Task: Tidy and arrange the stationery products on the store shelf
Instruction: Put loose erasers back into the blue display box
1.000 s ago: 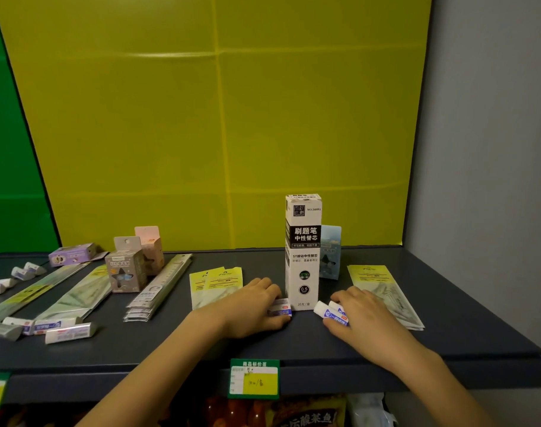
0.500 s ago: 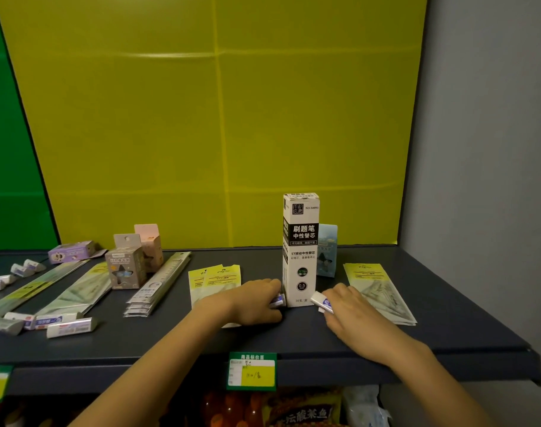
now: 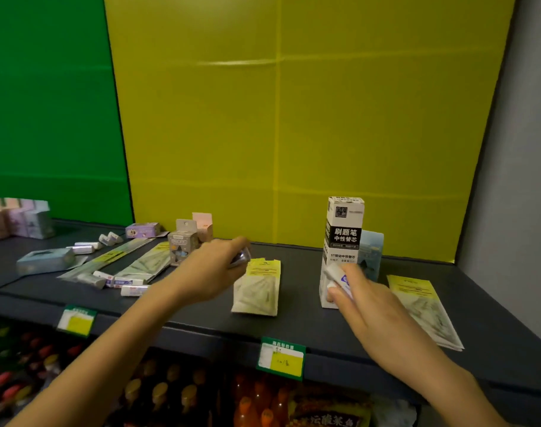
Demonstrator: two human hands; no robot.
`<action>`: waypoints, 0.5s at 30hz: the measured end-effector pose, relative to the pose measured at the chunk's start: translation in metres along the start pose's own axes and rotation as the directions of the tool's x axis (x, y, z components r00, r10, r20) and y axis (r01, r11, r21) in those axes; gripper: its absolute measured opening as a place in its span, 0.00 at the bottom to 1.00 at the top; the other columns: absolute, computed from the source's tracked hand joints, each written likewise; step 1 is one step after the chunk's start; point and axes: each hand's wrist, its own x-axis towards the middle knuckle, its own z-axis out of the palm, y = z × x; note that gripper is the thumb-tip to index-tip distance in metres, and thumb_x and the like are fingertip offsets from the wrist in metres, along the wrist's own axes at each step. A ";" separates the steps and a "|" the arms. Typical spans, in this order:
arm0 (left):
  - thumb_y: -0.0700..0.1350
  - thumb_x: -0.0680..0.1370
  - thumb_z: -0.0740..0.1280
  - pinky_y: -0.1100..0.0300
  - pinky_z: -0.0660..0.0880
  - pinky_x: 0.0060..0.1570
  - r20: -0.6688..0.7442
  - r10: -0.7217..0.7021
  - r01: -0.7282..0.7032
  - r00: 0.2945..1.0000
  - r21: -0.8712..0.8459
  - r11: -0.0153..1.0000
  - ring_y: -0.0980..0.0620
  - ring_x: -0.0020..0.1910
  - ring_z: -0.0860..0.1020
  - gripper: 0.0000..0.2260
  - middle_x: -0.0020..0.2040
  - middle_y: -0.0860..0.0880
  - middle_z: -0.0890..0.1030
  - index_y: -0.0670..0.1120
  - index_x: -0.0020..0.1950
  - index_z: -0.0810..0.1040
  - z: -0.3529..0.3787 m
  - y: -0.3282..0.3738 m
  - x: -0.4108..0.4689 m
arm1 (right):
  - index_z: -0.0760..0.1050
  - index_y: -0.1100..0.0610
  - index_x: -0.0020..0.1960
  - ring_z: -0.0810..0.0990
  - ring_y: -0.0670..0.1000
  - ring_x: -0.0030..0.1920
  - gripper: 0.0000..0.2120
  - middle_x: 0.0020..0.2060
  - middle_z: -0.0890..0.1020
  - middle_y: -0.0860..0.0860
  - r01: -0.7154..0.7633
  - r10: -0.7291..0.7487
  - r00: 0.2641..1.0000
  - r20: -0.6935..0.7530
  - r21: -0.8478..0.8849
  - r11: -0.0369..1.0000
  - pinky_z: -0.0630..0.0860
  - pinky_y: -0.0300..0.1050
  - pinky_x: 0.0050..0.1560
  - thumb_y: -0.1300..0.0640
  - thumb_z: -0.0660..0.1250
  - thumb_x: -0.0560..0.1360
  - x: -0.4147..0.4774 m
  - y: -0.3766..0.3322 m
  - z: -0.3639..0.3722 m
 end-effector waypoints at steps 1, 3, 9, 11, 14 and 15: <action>0.44 0.78 0.61 0.54 0.71 0.39 -0.040 -0.034 0.034 0.999 -0.004 0.999 0.49 0.40 0.74 0.03 0.42 0.49 0.75 0.47 0.51 0.71 -0.009 -0.008 -0.010 | 0.61 0.47 0.55 0.75 0.48 0.47 0.07 0.48 0.75 0.47 0.043 -0.043 0.999 0.012 0.025 0.999 0.72 0.43 0.42 0.46 0.50 0.79 0.005 -0.009 0.002; 0.43 0.78 0.62 0.61 0.66 0.32 -0.102 -0.112 0.112 0.988 -0.010 0.994 0.57 0.34 0.70 0.02 0.37 0.55 0.72 0.49 0.49 0.71 -0.025 -0.025 -0.033 | 0.60 0.47 0.57 0.71 0.46 0.41 0.08 0.39 0.71 0.43 0.150 -0.151 0.988 0.029 0.053 0.987 0.66 0.39 0.36 0.46 0.50 0.79 0.015 -0.028 0.011; 0.43 0.77 0.63 0.52 0.69 0.37 -0.161 -0.457 0.458 0.875 -0.029 0.888 0.47 0.34 0.72 0.06 0.35 0.48 0.75 0.50 0.40 0.72 -0.069 -0.088 -0.130 | 0.61 0.51 0.54 0.70 0.53 0.39 0.07 0.34 0.68 0.44 0.366 -0.393 0.915 0.092 0.221 0.904 0.63 0.44 0.34 0.49 0.51 0.80 0.051 -0.095 0.066; 0.43 0.77 0.63 0.53 0.69 0.37 -0.168 -0.548 0.550 0.820 -0.034 0.834 0.50 0.33 0.72 0.10 0.33 0.52 0.74 0.53 0.37 0.69 -0.082 -0.106 -0.165 | 0.62 0.52 0.53 0.73 0.58 0.44 0.07 0.39 0.73 0.49 0.400 -0.445 0.888 0.111 0.289 0.870 0.65 0.51 0.39 0.49 0.52 0.80 0.060 -0.123 0.090; 0.43 0.77 0.64 0.56 0.68 0.35 -0.191 -0.653 0.664 0.733 -0.007 0.748 0.50 0.33 0.73 0.03 0.33 0.52 0.74 0.46 0.43 0.73 -0.100 -0.129 -0.217 | 0.61 0.52 0.50 0.74 0.59 0.47 0.06 0.42 0.72 0.51 0.432 -0.521 0.837 0.170 0.381 0.818 0.67 0.52 0.42 0.50 0.53 0.80 0.071 -0.165 0.122; 0.43 0.77 0.64 0.57 0.68 0.34 -0.207 -0.676 0.692 0.707 0.005 0.722 0.51 0.32 0.73 0.04 0.33 0.52 0.74 0.43 0.45 0.74 -0.105 -0.136 -0.235 | 0.61 0.53 0.50 0.73 0.58 0.46 0.06 0.42 0.72 0.51 0.440 -0.544 0.816 0.194 0.401 0.803 0.66 0.51 0.42 0.50 0.53 0.80 0.073 -0.179 0.133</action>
